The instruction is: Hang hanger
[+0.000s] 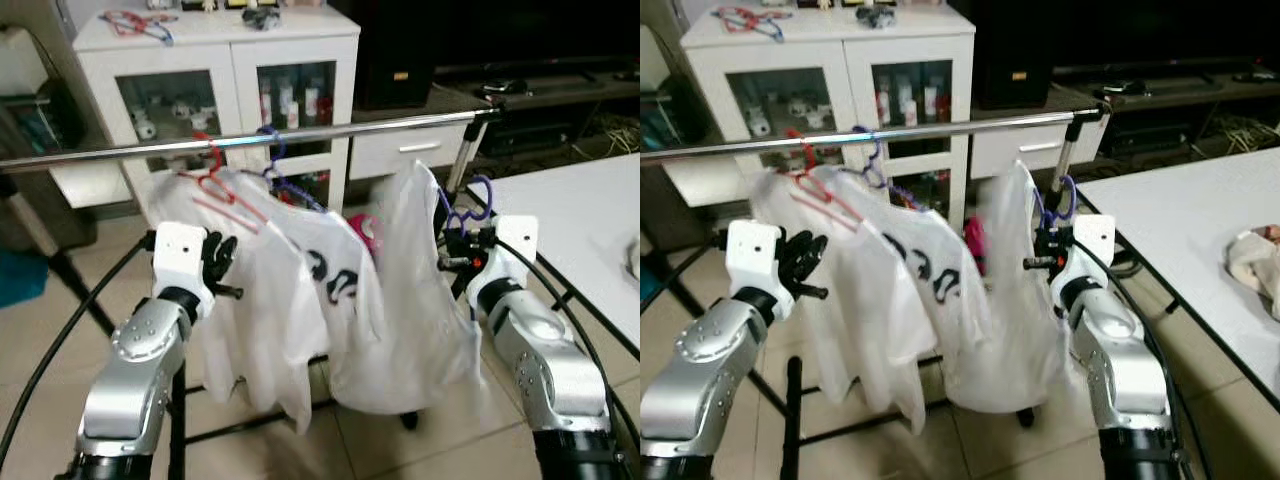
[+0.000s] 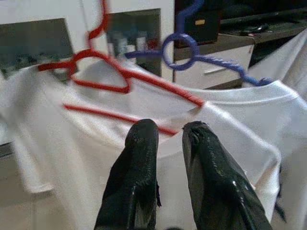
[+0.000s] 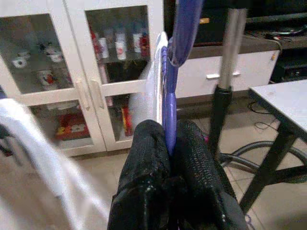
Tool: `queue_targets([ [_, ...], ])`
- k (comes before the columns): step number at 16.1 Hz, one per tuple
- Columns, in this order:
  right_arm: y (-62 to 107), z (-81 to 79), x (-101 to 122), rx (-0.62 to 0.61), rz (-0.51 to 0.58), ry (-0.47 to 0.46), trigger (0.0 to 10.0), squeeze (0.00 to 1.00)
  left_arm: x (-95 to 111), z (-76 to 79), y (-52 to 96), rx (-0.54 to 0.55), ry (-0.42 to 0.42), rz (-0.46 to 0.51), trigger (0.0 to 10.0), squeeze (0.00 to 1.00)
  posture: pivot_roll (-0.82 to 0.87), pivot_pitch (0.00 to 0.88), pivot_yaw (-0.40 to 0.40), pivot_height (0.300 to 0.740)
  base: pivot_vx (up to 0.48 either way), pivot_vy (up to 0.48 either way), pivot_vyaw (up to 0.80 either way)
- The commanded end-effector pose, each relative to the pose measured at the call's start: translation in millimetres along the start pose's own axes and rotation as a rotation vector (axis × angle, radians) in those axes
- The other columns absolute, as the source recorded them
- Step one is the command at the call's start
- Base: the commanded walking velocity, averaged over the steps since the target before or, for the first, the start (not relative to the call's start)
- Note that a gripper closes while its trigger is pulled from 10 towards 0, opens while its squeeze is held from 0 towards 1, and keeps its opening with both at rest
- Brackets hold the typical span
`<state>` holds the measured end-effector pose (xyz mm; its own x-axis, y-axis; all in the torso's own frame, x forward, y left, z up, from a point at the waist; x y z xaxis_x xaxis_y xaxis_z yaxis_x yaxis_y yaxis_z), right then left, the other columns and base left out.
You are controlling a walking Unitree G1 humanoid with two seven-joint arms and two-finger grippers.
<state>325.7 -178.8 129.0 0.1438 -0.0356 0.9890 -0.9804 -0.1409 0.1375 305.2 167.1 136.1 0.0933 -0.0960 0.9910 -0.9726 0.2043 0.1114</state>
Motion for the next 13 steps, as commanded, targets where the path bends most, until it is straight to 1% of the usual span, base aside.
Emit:
queue_targets([
  [1,-0.9,8.4,13,-0.011,0.045,0.032,10.0,0.0,3,8.8,-1.2,-0.028,-0.006,0.013,10.0,0.0,0.05,0.0,-0.007,0.74,0.39,0.0,0.0],
  [2,-1.9,8.3,15,-0.002,0.047,0.041,10.0,0.0,3,9.0,-1.0,-0.029,-0.008,0.013,10.0,0.0,0.05,0.0,-0.009,0.74,0.386,0.0,0.0],
  [4,-6.5,8.4,20,0.031,0.052,0.086,10.0,0.0,3,9.6,0.0,-0.033,-0.015,0.012,10.0,0.0,0.05,0.0,-0.011,0.74,0.39,0.0,0.0],
  [7,-13.6,13.7,32,0.056,0.067,0.123,10.0,0.0,4,13.7,1.2,-0.062,-0.049,0.012,10.0,0.0,0.05,0.0,-0.018,0.74,0.387,0.0,0.0],
  [8,-16.3,16.0,38,0.062,0.077,0.128,10.0,0.0,6,17.6,2.9,-0.092,-0.077,0.014,10.0,0.0,0.05,0.0,-0.02,0.74,0.382,0.0,0.0],
  [10,-21.4,19.8,53,0.089,0.109,0.133,10.0,0.0,13,28.8,11.6,-0.197,-0.119,0.039,10.0,0.0,0.05,0.0,-0.029,0.74,0.0,0.0,0.0],
  [11,-21.7,20.0,54,0.095,0.114,0.135,10.0,0.0,13,29.7,12.3,-0.205,-0.122,0.038,10.0,0.0,0.05,0.0,-0.029,0.74,0.0,0.0,0.0],
  [13,-27.1,22.9,65,0.134,0.125,0.115,10.0,0.0,17,37.6,17.4,-0.274,-0.129,0.054,10.0,0.0,0.06,0.0,-0.043,0.74,0.0,0.0,0.0],
])
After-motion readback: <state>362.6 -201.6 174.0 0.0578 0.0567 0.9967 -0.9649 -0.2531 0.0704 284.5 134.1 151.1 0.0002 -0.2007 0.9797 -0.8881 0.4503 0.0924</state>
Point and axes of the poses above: a point about 5 cm out from each wrist's last joint towards the gripper, its own y axis pointing back from the gripper into the wrist, its own x axis along the axis of the wrist's last joint, z = x × y, the point moved 3 cm from there along -y, pointing out of the wrist towards the gripper, and after that the axes turned 1 degree about -y, right-handed, at the moved point
